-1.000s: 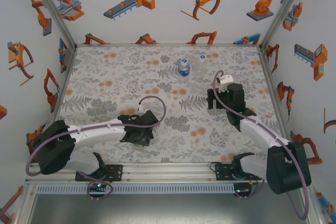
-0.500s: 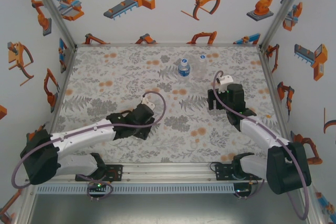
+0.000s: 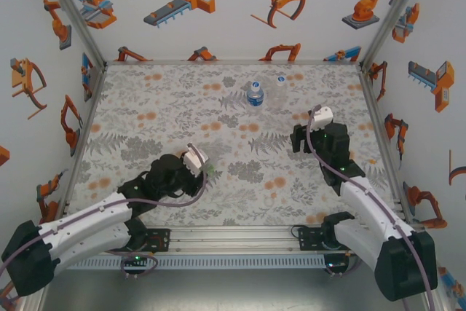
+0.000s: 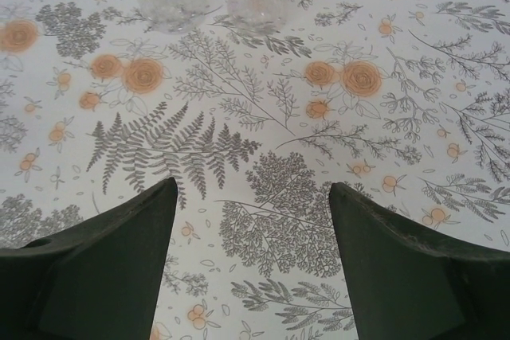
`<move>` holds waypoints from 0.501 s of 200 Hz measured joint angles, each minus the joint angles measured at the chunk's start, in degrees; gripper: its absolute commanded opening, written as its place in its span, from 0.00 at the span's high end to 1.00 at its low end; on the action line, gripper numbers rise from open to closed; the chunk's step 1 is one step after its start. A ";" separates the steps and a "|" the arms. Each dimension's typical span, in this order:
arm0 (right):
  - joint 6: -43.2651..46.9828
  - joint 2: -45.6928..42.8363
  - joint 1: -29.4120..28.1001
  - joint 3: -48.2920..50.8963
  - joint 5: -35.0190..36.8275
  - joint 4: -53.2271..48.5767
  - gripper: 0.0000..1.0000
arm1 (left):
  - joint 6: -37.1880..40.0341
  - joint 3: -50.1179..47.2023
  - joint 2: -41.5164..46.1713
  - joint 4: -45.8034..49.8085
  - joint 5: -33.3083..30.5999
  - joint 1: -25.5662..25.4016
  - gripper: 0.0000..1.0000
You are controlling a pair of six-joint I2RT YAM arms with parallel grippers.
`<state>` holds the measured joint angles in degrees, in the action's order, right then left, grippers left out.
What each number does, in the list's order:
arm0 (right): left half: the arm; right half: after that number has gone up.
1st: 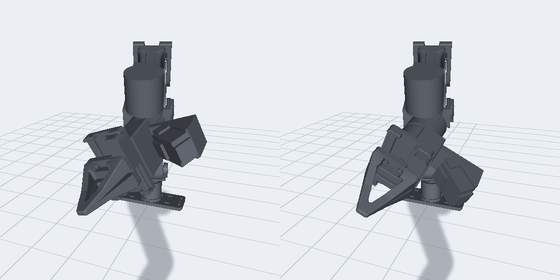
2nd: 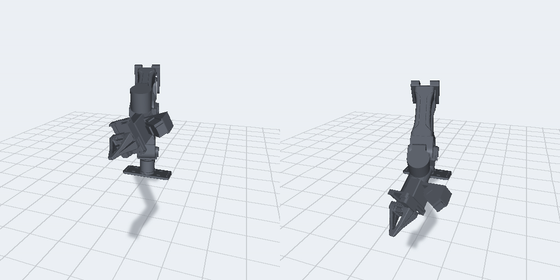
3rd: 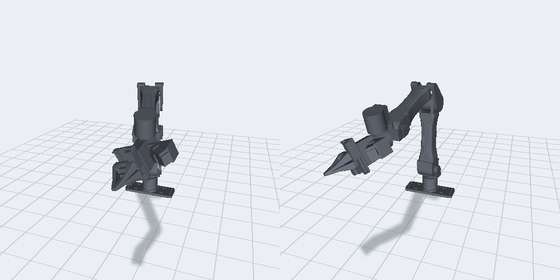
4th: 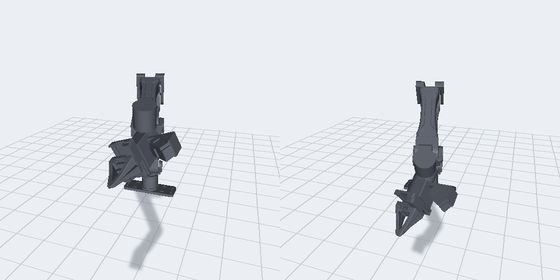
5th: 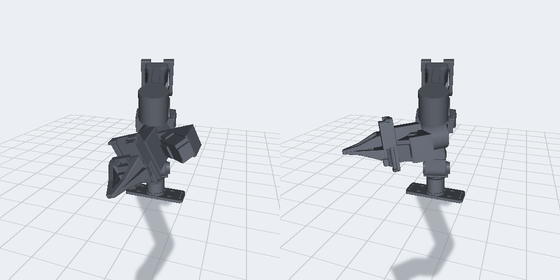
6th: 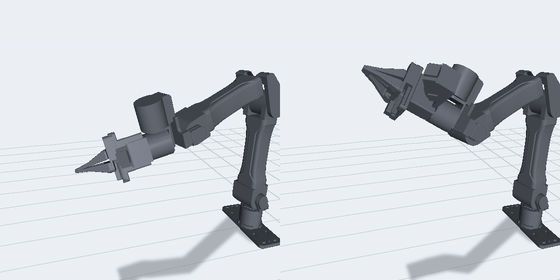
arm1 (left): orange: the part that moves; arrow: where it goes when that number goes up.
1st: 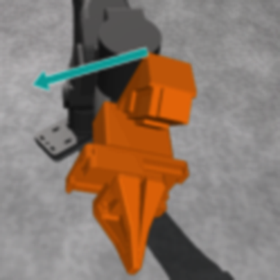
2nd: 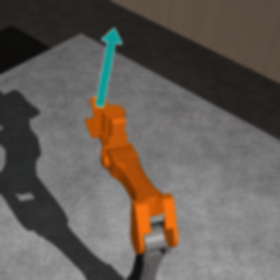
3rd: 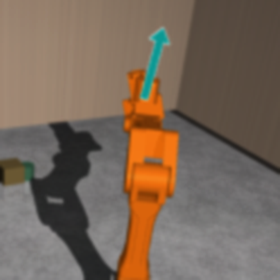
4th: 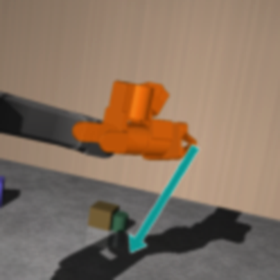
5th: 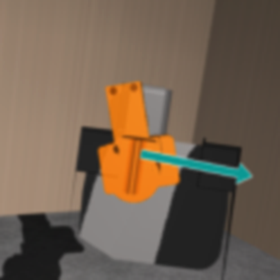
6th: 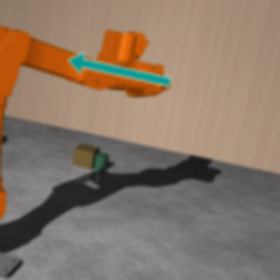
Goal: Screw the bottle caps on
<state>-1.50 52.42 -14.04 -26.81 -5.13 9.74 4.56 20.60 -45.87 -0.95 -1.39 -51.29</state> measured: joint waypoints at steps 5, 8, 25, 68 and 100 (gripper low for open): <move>-0.07 -0.59 0.00 -0.04 -0.59 -0.50 0.34 | 0.26 0.07 0.87 -0.37 0.52 0.00 0.81; -0.15 -0.85 0.00 -0.09 -0.98 -0.68 0.35 | 0.48 0.11 1.31 -0.52 0.85 0.00 0.81; -0.50 -2.19 0.00 -0.48 -3.85 -2.08 0.39 | 1.88 1.70 3.10 0.24 3.08 0.00 0.83; -3.10 -4.59 -0.48 -2.14 -12.26 -5.53 0.39 | 6.78 15.50 -1.05 9.81 10.14 0.02 0.84; -6.29 -6.73 -2.05 -3.08 -16.39 -6.40 0.40 | 12.70 19.67 -4.79 13.35 16.11 1.25 0.84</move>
<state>-7.79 45.69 -16.10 -29.89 -21.52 3.33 17.26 40.27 -50.65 12.40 14.72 -50.04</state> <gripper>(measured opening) 0.610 0.522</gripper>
